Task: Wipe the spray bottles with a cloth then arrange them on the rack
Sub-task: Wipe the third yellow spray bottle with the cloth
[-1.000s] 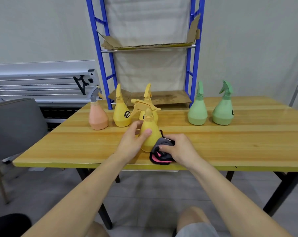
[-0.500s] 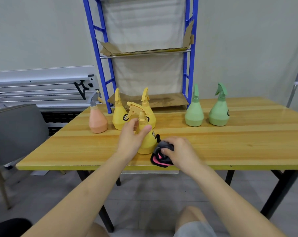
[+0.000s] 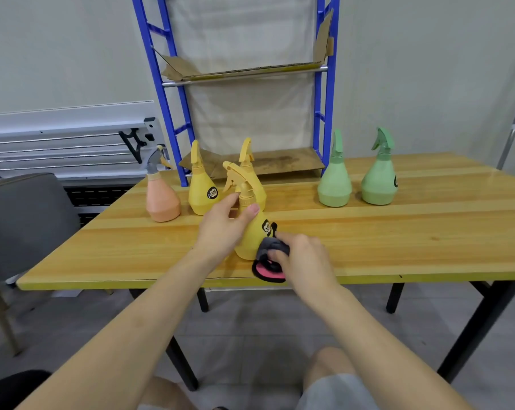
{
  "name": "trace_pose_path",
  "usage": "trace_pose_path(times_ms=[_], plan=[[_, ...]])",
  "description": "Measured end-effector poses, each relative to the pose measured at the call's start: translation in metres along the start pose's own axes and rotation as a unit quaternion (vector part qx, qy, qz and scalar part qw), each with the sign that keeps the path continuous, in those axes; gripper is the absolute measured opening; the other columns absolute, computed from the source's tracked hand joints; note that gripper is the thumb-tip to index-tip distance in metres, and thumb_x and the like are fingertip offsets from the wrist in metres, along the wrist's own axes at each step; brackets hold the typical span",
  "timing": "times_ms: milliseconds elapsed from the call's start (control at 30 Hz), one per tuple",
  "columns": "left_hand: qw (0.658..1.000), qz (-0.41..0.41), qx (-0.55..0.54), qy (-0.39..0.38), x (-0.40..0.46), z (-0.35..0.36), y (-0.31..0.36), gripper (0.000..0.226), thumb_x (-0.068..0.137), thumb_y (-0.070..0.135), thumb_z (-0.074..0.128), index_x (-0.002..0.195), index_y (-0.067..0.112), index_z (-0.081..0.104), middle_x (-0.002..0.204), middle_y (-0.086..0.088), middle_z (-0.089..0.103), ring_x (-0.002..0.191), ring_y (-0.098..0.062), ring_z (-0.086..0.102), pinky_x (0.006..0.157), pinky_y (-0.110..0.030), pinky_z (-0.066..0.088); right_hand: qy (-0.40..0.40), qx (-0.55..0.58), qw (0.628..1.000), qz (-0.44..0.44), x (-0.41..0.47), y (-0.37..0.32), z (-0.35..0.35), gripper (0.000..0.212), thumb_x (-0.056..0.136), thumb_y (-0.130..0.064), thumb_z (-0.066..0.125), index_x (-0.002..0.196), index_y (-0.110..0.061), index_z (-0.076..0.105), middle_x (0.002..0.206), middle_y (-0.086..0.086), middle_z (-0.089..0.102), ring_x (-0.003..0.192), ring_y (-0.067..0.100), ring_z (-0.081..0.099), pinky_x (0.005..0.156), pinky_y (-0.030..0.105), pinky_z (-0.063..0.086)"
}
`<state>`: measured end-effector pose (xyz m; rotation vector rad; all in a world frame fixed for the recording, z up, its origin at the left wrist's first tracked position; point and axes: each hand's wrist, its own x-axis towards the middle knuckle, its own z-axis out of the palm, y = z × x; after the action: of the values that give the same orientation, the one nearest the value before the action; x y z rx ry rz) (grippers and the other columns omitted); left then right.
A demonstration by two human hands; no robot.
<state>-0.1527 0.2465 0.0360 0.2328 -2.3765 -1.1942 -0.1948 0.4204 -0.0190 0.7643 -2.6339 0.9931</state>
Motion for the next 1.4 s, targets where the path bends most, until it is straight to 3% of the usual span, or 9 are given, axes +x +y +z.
trace_pose_path(times_ms=[100, 267, 367, 533, 700, 900, 1133, 1267, 1400], plan=[[0.995, 0.016, -0.077, -0.069, 0.002, -0.011, -0.004, 0.032, 0.1, 0.043, 0.061, 0.128, 0.027, 0.065, 0.119, 0.013, 0.073, 0.113, -0.009, 0.066, 0.099, -0.036, 0.055, -0.037, 0.046, 0.998, -0.009, 0.011, 0.006, -0.004, 0.004, 0.089, -0.028, 0.07, 0.092, -0.028, 0.072, 0.079, -0.002, 0.07, 0.082, 0.029, 0.06, 0.07, 0.038, 0.051], [0.981, 0.007, -0.131, -0.142, 0.0, -0.022, -0.008, 0.038, 0.107, 0.023, 0.049, 0.144, 0.013, 0.043, 0.136, 0.004, 0.067, 0.126, -0.005, 0.061, 0.106, -0.028, 0.051, -0.098, 0.063, 0.993, -0.011, 0.028, 0.009, -0.016, 0.03, 0.093, -0.021, 0.07, 0.12, -0.033, 0.075, 0.109, -0.002, 0.077, 0.105, 0.023, 0.064, 0.09, 0.034, 0.052], [0.989, -0.008, -0.081, -0.127, 0.001, -0.016, -0.007, 0.035, 0.109, 0.029, 0.045, 0.141, 0.016, 0.042, 0.137, 0.004, 0.063, 0.125, -0.008, 0.06, 0.109, -0.037, 0.05, -0.094, 0.063, 0.993, -0.022, 0.025, 0.01, -0.014, 0.026, 0.093, -0.023, 0.071, 0.116, -0.033, 0.076, 0.102, -0.005, 0.077, 0.1, 0.022, 0.065, 0.087, 0.035, 0.053], [0.992, 0.039, 0.123, 0.016, 0.001, -0.003, -0.01, 0.021, 0.108, 0.034, 0.043, 0.114, 0.018, 0.055, 0.109, -0.001, 0.059, 0.107, -0.022, 0.055, 0.097, -0.045, 0.048, -0.049, 0.06, 0.997, -0.02, 0.009, 0.003, -0.006, 0.031, 0.092, -0.034, 0.073, 0.123, -0.028, 0.073, 0.107, 0.0, 0.077, 0.104, 0.028, 0.065, 0.084, 0.034, 0.051], [0.993, 0.033, 0.111, 0.031, 0.0, 0.002, -0.002, 0.047, 0.096, 0.063, 0.051, 0.125, 0.027, 0.059, 0.116, 0.009, 0.067, 0.107, -0.013, 0.061, 0.09, -0.039, 0.053, -0.015, 0.03, 0.999, -0.031, -0.001, -0.001, 0.008, 0.021, 0.092, -0.037, 0.067, 0.083, -0.023, 0.055, 0.074, 0.003, 0.063, 0.08, 0.037, 0.055, 0.07, 0.044, 0.049], [0.998, 0.003, 0.059, -0.035, 0.008, -0.012, 0.004, 0.056, 0.098, 0.05, 0.06, 0.147, 0.024, 0.05, 0.135, 0.007, 0.061, 0.122, -0.014, 0.057, 0.105, -0.039, 0.049, -0.052, 0.05, 0.997, -0.015, 0.024, 0.004, -0.003, 0.012, 0.092, -0.031, 0.069, 0.102, -0.03, 0.076, 0.089, -0.001, 0.074, 0.088, 0.027, 0.062, 0.077, 0.037, 0.052], [0.986, -0.037, -0.075, -0.144, 0.011, -0.019, -0.002, 0.054, 0.107, 0.038, 0.05, 0.154, 0.021, 0.03, 0.149, 0.006, 0.048, 0.139, -0.012, 0.044, 0.114, -0.034, 0.039, -0.082, 0.076, 0.993, -0.033, 0.03, 0.008, -0.01, 0.016, 0.094, -0.021, 0.067, 0.1, -0.033, 0.076, 0.087, -0.009, 0.074, 0.087, 0.018, 0.063, 0.078, 0.036, 0.053], [0.997, -0.021, -0.037, -0.056, 0.004, 0.008, -0.011, 0.059, 0.103, 0.056, 0.045, 0.146, 0.019, 0.032, 0.146, 0.001, 0.039, 0.138, -0.015, 0.035, 0.119, -0.038, 0.03, -0.049, 0.066, 0.996, -0.041, 0.017, 0.007, -0.004, 0.011, 0.092, -0.031, 0.069, 0.101, -0.027, 0.073, 0.085, -0.006, 0.072, 0.085, 0.023, 0.061, 0.075, 0.038, 0.052], [1.0, -0.02, 0.006, 0.024, 0.001, 0.024, -0.013, 0.033, 0.106, 0.047, 0.041, 0.122, 0.018, 0.044, 0.133, -0.006, 0.035, 0.126, -0.018, 0.027, 0.104, -0.03, 0.021, -0.016, 0.058, 0.997, -0.058, 0.003, 0.003, -0.001, 0.011, 0.092, -0.033, 0.069, 0.092, -0.023, 0.066, 0.077, -0.003, 0.067, 0.079, 0.028, 0.056, 0.069, 0.04, 0.048]])
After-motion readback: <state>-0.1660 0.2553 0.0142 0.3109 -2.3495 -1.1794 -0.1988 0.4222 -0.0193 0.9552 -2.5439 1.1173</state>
